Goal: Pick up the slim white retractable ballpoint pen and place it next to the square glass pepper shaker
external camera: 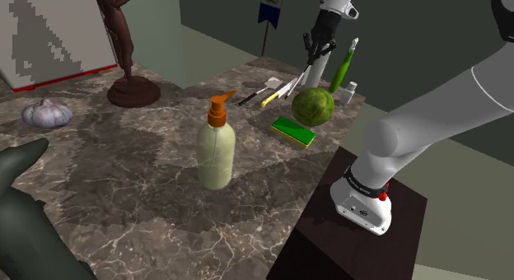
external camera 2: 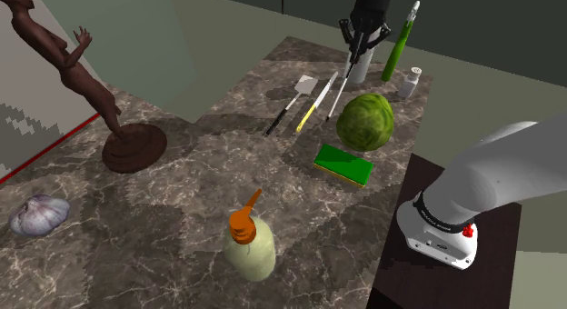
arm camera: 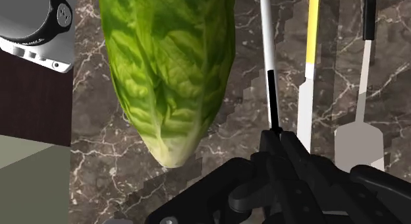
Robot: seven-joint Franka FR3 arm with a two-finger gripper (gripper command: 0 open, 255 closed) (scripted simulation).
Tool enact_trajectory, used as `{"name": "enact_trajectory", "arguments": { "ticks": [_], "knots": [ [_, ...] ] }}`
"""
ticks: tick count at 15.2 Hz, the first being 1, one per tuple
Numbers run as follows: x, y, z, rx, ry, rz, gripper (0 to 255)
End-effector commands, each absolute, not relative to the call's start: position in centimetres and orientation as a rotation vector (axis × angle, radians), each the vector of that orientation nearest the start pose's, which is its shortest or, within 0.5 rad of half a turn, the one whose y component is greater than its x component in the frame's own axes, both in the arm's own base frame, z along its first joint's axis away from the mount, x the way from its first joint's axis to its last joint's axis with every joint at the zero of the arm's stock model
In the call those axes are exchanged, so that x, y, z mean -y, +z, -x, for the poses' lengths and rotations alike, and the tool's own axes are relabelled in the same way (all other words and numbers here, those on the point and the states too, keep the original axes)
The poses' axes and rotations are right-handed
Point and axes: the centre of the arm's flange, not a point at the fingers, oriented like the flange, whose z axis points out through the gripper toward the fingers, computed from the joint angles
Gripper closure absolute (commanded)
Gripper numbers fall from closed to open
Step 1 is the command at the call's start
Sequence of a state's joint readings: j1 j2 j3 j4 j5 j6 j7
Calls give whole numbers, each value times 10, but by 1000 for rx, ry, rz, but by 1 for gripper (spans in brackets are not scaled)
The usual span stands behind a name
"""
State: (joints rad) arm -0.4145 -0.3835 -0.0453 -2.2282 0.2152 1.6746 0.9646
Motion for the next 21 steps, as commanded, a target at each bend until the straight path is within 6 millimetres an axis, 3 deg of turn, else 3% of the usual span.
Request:
{"name": "enact_trajectory", "arguments": {
  "ticks": [1, 4, 21],
  "knots": [
    [195, 515, -374, -1963, 330, 2196, 255],
    [235, 515, -360, -1963, 330, 2196, 255],
    [235, 425, -360, -1963, 330, 2196, 255]
  ]
}}
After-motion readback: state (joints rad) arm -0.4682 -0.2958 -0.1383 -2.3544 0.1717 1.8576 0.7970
